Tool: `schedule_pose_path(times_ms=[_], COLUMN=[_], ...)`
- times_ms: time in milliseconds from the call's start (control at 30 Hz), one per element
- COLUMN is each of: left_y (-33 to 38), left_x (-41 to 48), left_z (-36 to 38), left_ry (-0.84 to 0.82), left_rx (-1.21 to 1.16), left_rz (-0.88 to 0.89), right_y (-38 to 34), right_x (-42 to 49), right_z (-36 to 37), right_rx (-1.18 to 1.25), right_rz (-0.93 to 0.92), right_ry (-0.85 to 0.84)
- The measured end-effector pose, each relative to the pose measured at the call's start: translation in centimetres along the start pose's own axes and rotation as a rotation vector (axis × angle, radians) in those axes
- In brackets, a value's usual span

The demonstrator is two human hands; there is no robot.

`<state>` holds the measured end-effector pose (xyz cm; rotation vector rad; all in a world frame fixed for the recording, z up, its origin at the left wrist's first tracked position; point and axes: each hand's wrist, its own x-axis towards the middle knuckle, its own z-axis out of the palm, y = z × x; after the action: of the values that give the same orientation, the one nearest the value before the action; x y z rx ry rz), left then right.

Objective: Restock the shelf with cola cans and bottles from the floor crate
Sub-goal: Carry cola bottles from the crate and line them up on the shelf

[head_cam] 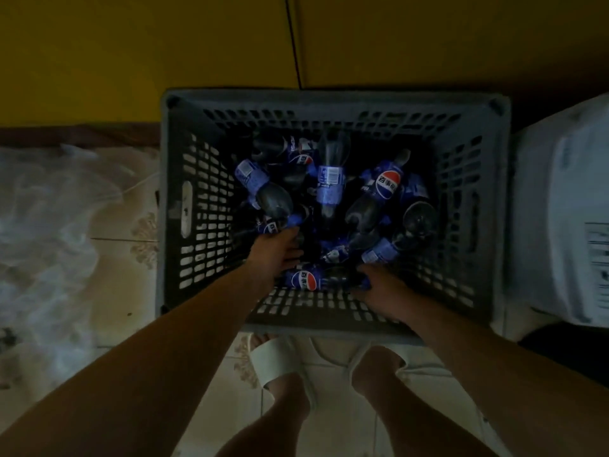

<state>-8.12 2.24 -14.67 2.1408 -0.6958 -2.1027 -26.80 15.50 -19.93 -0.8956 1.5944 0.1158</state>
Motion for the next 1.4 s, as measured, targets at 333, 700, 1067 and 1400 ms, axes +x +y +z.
schedule_pose_path(times_ms=[333, 700, 1067, 1400], left_y=[-0.1, 0.2, 3.8, 10.0], left_x=[2.6, -11.0, -31.8, -55.6], left_z=[0.0, -9.5, -12.8, -19.1], left_ry=[0.104, 0.339, 0.113, 0.230], left_rx=[-0.250, 0.296, 0.381, 0.508], left_rz=[0.003, 0.051, 0.134, 0.530], right_y=[-1.5, -10.6, -20.3, -33.0], right_x=[-0.3, -11.7, -32.7, -58.2], right_z=[-0.2, -2.1, -5.2, -10.2], right_rx=[-0.468, -0.243, -0.012, -0.046], right_rz=[-0.047, -0.022, -0.018, -0.283], right_ry=[0.010, 0.264, 0.445, 0.600])
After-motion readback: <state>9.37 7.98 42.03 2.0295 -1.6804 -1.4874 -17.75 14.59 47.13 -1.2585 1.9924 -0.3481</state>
